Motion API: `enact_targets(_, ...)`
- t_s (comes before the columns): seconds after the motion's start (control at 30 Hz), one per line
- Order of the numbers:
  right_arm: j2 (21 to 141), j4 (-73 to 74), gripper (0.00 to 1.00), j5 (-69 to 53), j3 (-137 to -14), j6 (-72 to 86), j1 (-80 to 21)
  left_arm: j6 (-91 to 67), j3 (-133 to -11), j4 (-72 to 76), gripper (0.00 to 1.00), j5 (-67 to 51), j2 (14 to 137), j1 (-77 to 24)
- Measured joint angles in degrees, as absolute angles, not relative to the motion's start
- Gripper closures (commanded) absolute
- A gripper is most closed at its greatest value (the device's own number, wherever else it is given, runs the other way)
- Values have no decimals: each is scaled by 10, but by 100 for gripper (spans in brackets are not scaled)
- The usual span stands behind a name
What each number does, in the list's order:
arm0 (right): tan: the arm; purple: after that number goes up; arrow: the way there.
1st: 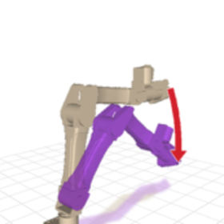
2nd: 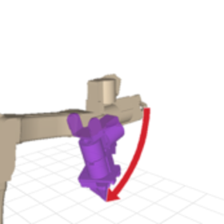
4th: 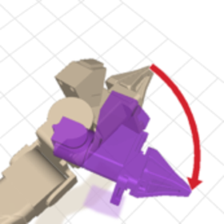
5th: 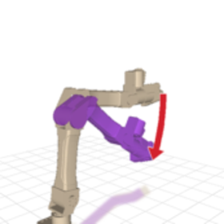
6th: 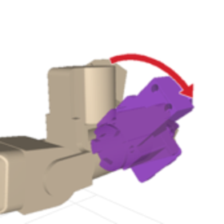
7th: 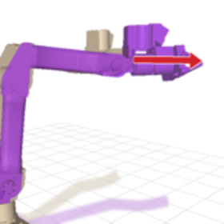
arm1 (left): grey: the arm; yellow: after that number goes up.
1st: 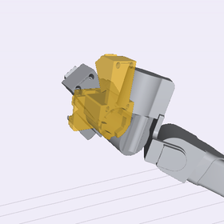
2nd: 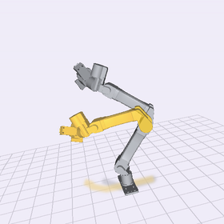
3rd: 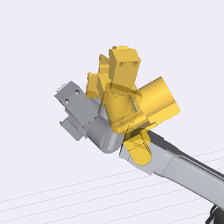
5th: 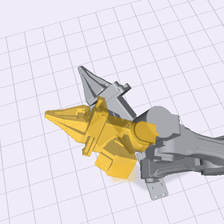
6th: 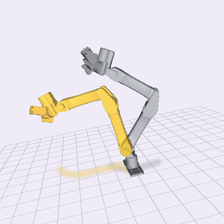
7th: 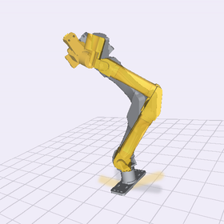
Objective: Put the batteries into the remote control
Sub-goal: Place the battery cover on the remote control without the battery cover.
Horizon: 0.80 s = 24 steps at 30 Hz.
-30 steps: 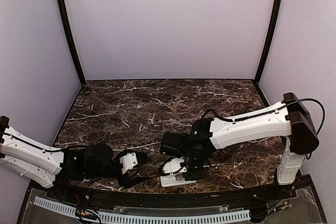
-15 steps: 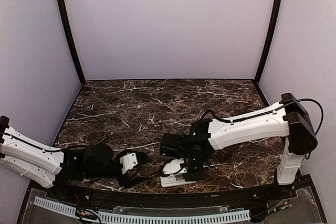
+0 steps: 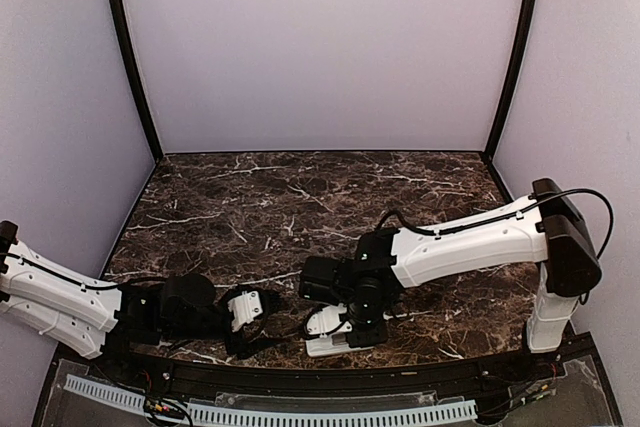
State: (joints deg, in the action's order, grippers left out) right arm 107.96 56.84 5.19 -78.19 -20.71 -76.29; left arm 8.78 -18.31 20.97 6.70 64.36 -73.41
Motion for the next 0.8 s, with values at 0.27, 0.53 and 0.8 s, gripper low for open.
enact_targets(0.27,1093,570,83,57,-787,-207,-766,88,-183,210,23,67,644,-734)
enact_targets(0.53,1092,578,84,71,-784,-204,-766,88,-183,210,23,67,644,-734)
enact_targets(0.8,1092,580,77,73,-784,-203,-766,88,-183,210,23,67,644,-734)
